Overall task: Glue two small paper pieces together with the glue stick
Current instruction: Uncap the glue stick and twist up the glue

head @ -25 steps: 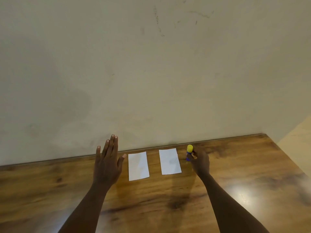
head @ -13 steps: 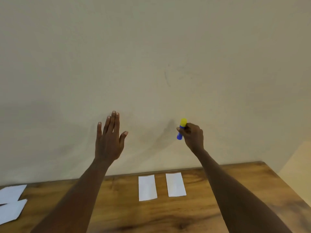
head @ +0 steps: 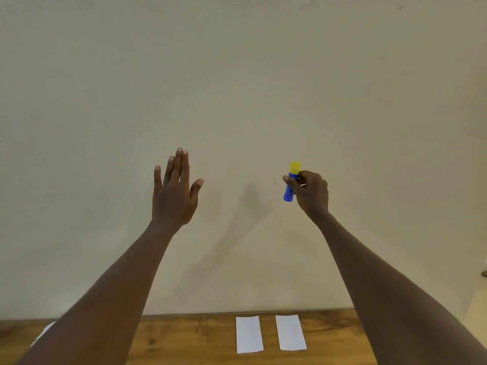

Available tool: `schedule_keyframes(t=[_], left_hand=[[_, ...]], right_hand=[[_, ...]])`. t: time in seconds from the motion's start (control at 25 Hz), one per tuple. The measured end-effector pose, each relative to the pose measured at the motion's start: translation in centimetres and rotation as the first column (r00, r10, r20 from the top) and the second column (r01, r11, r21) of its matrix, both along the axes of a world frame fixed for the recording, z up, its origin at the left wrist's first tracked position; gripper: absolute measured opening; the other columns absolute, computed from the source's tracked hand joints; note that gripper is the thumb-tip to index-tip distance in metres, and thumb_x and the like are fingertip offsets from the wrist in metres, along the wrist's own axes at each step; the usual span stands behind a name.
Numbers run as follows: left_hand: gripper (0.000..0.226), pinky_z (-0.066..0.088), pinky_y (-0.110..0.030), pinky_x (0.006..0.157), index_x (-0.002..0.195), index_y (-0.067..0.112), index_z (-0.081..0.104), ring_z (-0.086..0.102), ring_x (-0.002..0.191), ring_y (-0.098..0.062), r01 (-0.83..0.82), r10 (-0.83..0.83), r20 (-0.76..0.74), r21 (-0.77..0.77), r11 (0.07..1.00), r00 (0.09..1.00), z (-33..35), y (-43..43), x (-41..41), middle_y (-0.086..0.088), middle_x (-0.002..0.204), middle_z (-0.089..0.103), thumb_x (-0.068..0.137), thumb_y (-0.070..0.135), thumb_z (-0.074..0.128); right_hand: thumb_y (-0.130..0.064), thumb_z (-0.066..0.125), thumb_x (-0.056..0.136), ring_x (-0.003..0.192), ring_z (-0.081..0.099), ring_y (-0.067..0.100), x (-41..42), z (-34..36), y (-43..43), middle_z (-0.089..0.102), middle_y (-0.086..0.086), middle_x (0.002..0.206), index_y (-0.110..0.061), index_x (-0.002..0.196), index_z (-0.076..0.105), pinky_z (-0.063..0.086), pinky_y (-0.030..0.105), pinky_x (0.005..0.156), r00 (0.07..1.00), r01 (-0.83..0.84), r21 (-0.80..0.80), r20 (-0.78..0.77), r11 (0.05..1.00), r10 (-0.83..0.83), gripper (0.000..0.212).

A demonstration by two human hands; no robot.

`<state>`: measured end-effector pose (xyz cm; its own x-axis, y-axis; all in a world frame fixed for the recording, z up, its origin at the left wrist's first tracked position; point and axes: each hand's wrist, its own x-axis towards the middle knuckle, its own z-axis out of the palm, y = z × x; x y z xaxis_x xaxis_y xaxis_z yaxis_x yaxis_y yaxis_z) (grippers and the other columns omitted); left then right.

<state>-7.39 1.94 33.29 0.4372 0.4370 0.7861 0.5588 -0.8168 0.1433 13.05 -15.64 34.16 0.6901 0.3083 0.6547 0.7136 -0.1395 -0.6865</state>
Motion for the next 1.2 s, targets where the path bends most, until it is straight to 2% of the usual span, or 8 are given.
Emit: schedule_keyframes(t=[0.16, 0.28, 0.36, 0.44, 0.56, 0.76, 0.96, 1.2], left_hand=[[0.061, -0.003, -0.042, 0.116, 0.143, 0.006, 0.007, 0.008, 0.143, -0.023, 0.211, -0.17, 0.175, -0.256, 0.943, 0.97, 2.5, -2.4, 0.8, -0.011, 0.155, 0.009, 0.095, 0.035, 0.031], [0.06, 0.02, -0.037, 0.114, 0.137, 0.005, 0.03, 0.031, 0.136, -0.026, 0.455, -0.251, 0.447, -0.44, 0.774, 0.859, 4.8, -5.1, 2.7, -0.015, 0.147, 0.034, 0.091, 0.037, 0.046], [0.055, 0.037, -0.036, 0.102, 0.123, 0.0, 0.049, 0.049, 0.121, -0.031, 0.585, -0.262, 0.577, -0.494, 0.643, 0.774, 5.6, -6.6, 3.7, -0.02, 0.13, 0.054, 0.086, 0.039, 0.056], [0.044, 0.048, -0.025, 0.077, 0.093, -0.006, 0.064, 0.06, 0.082, -0.028, 0.708, -0.279, 0.693, -0.467, 0.53, 0.665, 5.8, -7.6, 4.3, -0.019, 0.087, 0.067, 0.081, 0.036, 0.063], [0.03, 0.041, 0.0, 0.049, 0.077, -0.002, 0.068, 0.057, 0.063, -0.014, 0.744, -0.192, 0.783, -0.44, 0.502, 0.592, 5.7, -7.7, 4.1, -0.007, 0.064, 0.062, 0.079, 0.028, 0.067], [0.025, 0.042, -0.012, 0.057, 0.086, 0.0, 0.068, 0.057, 0.069, -0.018, 0.713, -0.082, 0.802, -0.473, 0.518, 0.592, 5.8, -6.7, 3.8, -0.005, 0.073, 0.063, 0.077, 0.023, 0.069], [0.019, 0.048, -0.029, 0.07, 0.077, 0.001, 0.064, 0.057, 0.079, -0.025, 0.818, -0.109, 0.836, -0.487, 0.306, 0.538, 6.2, -5.9, 3.5, -0.013, 0.086, 0.066, 0.086, 0.017, 0.058], [0.026, 0.044, -0.02, 0.073, 0.096, -0.005, 0.063, 0.057, 0.09, -0.022, 0.831, -0.18, 0.82, -0.494, 0.256, 0.543, 6.1, -5.4, 3.2, -0.012, 0.097, 0.063, 0.092, 0.015, 0.048]], right_hand=[[-0.031, 0.06, 0.082, 0.067, 0.048, 0.024, -2.1, 1.2, 0.6, 0.065, 0.014, 0.082, -0.001, 0.08, 0.059, 0.031, 0.028, 0.061, 1.0, -0.03, 0.042, 0.0, 0.999, 0.03, 0.031], [-0.032, 0.06, 0.082, 0.067, 0.05, 0.023, -4.4, 2.3, 2.3, 0.066, 0.013, 0.083, -0.002, 0.081, 0.06, 0.032, 0.029, 0.061, 0.996, -0.088, 0.057, 0.03, 0.995, 0.086, 0.03], [-0.033, 0.06, 0.082, 0.066, 0.051, 0.023, -6.2, 2.9, 3.7, 0.065, 0.011, 0.08, -0.004, 0.08, 0.061, 0.034, 0.029, 0.061, 0.987, -0.144, 0.054, 0.072, 0.988, 0.14, 0.029], [-0.031, 0.058, 0.084, 0.065, 0.054, 0.023, -7.7, 3.2, 4.9, 0.066, 0.01, 0.08, -0.004, 0.083, 0.061, 0.039, 0.031, 0.06, 0.974, -0.197, 0.023, 0.119, 0.98, 0.193, 0.027], [-0.028, 0.057, 0.085, 0.065, 0.057, 0.023, -8.8, 3.1, 6.0, 0.069, 0.014, 0.083, -0.002, 0.086, 0.063, 0.043, 0.032, 0.063, 0.96, -0.24, -0.005, 0.145, 0.971, 0.238, 0.026], [-0.026, 0.061, 0.082, 0.068, 0.054, 0.02, -9.5, 2.6, 6.3, 0.068, 0.015, 0.084, 0.001, 0.089, 0.064, 0.044, 0.03, 0.067, 0.937, -0.31, -0.015, 0.164, 0.951, 0.308, 0.028], [-0.031, 0.047, 0.091, 0.052, 0.054, 0.015, -9.9, 2.6, 5.7, 0.059, 0.005, 0.066, -0.003, 0.082, 0.057, 0.04, 0.023, 0.055, 0.828, -0.555, -0.028, -0.118, 0.831, 0.549, 0.031], [-0.026, 0.031, 0.096, 0.051, 0.035, 0.012, -10.6, 3.0, 6.3, 0.039, 0.003, 0.06, -0.008, 0.074, 0.042, 0.033, 0.016, 0.044, 0.73, -0.654, -0.013, -0.275, 0.756, 0.626, 0.03]])
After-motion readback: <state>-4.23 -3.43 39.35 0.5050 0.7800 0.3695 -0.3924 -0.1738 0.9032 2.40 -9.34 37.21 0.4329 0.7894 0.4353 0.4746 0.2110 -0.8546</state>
